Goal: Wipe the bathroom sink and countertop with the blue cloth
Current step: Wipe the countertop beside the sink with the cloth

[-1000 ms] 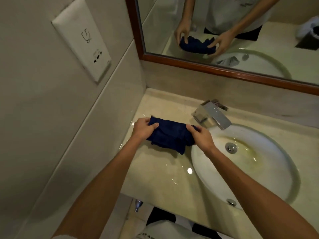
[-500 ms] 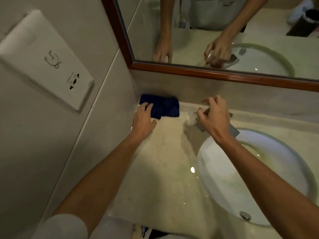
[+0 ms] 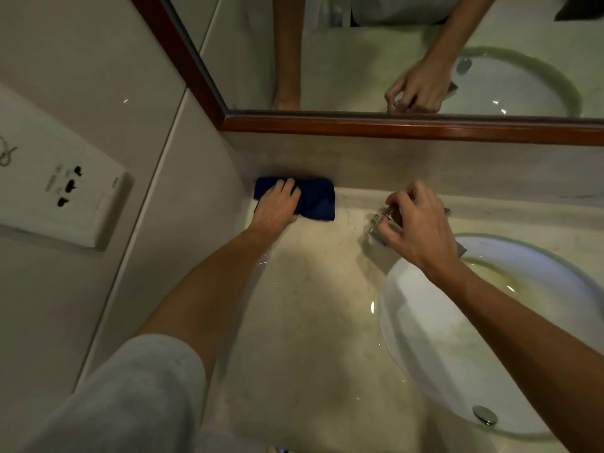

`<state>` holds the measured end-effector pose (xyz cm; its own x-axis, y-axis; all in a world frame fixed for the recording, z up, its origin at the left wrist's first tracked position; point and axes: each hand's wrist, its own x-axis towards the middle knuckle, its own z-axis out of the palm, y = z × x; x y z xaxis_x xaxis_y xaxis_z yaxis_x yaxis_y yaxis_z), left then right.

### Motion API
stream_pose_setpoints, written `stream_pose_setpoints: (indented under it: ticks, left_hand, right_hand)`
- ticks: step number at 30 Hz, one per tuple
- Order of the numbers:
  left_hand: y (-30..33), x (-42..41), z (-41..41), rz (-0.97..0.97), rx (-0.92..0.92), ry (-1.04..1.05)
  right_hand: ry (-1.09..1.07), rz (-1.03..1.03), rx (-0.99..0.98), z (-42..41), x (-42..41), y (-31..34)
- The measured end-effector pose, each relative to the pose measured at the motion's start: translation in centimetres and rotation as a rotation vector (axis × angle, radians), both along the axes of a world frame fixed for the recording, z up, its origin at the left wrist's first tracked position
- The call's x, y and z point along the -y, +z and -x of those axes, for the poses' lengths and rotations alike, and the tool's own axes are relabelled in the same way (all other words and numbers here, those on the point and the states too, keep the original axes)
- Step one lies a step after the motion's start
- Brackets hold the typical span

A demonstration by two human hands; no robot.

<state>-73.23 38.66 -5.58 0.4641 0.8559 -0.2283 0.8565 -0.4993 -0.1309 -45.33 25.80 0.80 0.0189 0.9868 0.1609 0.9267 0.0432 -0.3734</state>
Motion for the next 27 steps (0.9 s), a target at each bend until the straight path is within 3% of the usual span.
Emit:
stream_pose_setpoints:
  ticks: [8,14,22,24,27]
  left_hand:
    - [0.8,-0.1,1.8,0.021,0.192,-0.03]
    - [0.9,1.4,0.2,-0.032,0.504,0.052]
    - [-0.5,4.0,-4.9,0.018,0.448,-0.198]
    - [0.1,4.4,-4.1,-0.009,0.515,-0.172]
    - [0.4,4.2,-1.7,-0.04,0.598,0.04]
  right_hand:
    - [-0.016,0.033,-0.019,0.1,0.0,0.2]
    - [-0.025,0.046,-0.028,0.3,0.1,0.6]
    - [-0.019,0.055,-0.025,0.2,0.0,0.4]
    - [-0.019,0.05,-0.023,0.1,0.0,0.4]
    - [-0.009,0.045,-0.025,0.2,0.0,0.4]
